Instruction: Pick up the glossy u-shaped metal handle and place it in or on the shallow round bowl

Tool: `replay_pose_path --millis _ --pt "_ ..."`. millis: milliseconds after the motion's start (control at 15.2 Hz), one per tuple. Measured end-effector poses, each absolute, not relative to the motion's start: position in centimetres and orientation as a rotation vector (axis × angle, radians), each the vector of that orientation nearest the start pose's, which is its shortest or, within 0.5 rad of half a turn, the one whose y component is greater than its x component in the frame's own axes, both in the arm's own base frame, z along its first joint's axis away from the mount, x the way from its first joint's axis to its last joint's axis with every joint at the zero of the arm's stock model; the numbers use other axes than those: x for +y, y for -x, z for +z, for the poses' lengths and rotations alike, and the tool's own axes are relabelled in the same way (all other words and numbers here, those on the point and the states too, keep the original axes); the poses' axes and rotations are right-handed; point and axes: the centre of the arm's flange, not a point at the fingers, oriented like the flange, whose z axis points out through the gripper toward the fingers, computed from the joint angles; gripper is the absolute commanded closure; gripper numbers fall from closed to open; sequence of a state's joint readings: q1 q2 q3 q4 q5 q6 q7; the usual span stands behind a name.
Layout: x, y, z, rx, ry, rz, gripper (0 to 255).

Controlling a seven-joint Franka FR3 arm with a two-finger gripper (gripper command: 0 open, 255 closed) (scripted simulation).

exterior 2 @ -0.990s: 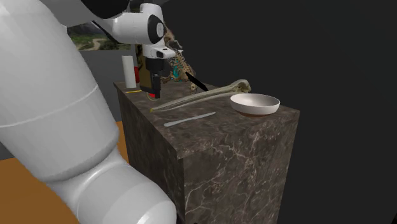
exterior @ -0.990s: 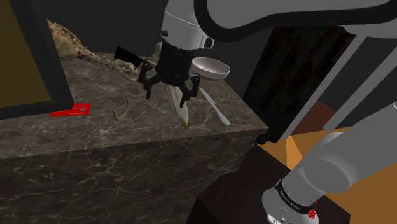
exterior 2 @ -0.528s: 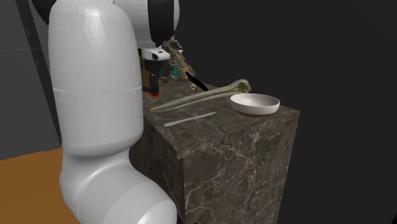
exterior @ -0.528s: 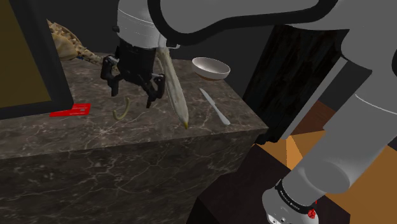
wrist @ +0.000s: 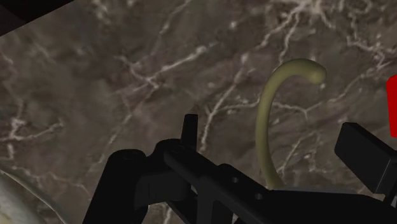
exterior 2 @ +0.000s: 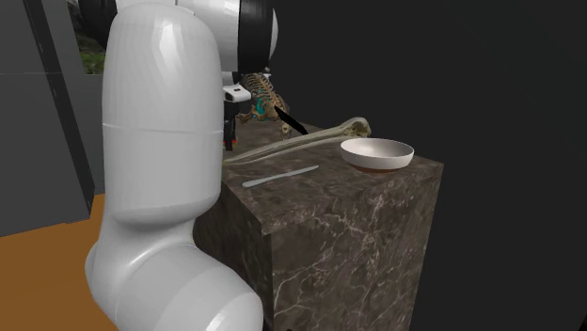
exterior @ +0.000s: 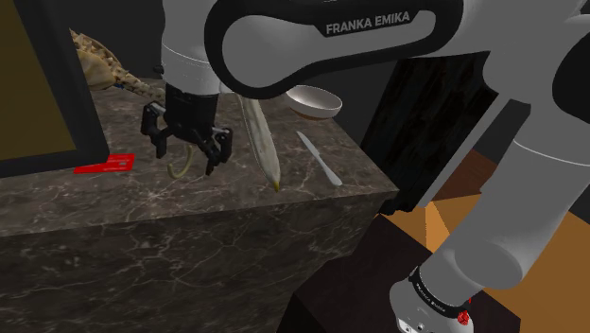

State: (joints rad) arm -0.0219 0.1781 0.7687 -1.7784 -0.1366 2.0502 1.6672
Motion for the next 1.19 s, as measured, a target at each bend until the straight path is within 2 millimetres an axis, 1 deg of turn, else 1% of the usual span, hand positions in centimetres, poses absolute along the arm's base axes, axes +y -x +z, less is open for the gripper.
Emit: replay_pose_path --millis 462,528,1188 --pt "39.46 -47.33 48.80 1.284 2.717 -0.082 0" --pt "39.46 -47.33 48.80 1.284 2.717 -0.082 255" --pt "39.47 -47.32 48.79 1.284 2.717 -0.083 255"
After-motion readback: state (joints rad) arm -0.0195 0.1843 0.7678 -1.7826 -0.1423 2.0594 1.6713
